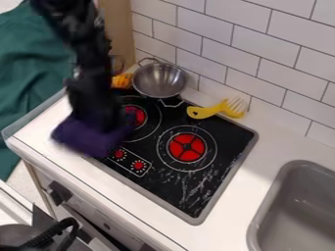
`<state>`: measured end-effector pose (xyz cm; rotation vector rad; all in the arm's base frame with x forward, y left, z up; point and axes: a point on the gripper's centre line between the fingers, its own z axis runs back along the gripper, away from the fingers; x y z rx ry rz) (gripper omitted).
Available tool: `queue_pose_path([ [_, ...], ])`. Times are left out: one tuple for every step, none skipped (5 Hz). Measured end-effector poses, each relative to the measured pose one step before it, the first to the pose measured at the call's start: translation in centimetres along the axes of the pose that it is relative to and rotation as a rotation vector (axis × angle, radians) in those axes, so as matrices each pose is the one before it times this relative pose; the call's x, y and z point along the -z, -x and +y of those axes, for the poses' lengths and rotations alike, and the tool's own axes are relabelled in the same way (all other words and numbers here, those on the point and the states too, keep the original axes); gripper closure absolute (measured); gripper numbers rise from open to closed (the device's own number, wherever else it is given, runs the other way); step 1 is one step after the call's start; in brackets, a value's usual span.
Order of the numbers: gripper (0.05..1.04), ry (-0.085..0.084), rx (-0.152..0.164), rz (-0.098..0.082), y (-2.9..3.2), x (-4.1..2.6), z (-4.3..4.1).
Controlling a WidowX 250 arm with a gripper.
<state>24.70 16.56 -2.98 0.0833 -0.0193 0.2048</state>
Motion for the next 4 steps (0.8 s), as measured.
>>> queue_pose_path([
  [0.079, 0.0258, 0.0062, -0.1323, -1.648, -4.058, -0.254],
  [0.079, 0.0075, 0.0108, -0.0645, -0.713, -2.025, -0.296],
  [0.079, -0.0004, 0.0161, -0.0120, 0.020, -0.662, -0.812],
  [0.079, -0.0289, 0.0169, 0.0082, 0.913, -0.636, -1.698],
])
